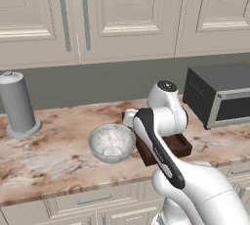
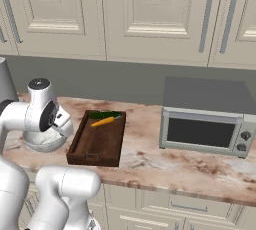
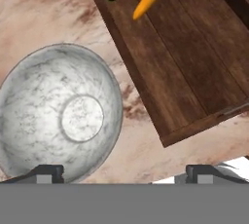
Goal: Place the two vegetables and bowl onto the tray for setting up a vegetable dip station.
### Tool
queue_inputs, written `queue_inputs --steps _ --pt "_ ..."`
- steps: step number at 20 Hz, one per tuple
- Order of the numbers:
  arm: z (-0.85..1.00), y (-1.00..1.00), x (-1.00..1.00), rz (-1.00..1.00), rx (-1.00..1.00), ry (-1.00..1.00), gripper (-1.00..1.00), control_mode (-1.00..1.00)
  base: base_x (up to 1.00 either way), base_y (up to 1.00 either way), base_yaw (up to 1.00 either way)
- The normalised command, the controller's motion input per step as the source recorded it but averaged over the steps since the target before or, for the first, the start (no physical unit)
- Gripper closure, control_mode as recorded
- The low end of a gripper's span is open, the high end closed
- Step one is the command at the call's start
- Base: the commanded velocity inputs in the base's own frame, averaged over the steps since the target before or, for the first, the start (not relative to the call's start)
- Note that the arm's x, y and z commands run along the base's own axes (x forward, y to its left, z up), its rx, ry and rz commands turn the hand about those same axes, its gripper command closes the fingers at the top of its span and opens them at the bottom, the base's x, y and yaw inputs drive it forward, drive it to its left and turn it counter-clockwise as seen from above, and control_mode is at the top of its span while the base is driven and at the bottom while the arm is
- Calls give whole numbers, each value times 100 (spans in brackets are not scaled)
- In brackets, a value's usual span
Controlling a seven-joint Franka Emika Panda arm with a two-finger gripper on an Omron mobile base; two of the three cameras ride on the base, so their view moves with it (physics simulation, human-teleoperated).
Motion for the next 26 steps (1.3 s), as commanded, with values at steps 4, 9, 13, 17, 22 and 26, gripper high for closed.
queue_inputs --steps 4,9,13,17,22,26 --pt "-29 2 5 2 0 0 -100 -100 0 0 0" --pt "-25 3 7 2 0 0 -100 -100 0 0 0" --pt "-21 7 11 1 0 0 -100 -100 0 0 0" --pt "-21 11 16 0 0 0 -100 -100 0 0 0" --pt "-19 11 16 0 0 0 -100 -100 0 0 0" --pt "-20 9 16 0 0 0 -100 -100 0 0 0"
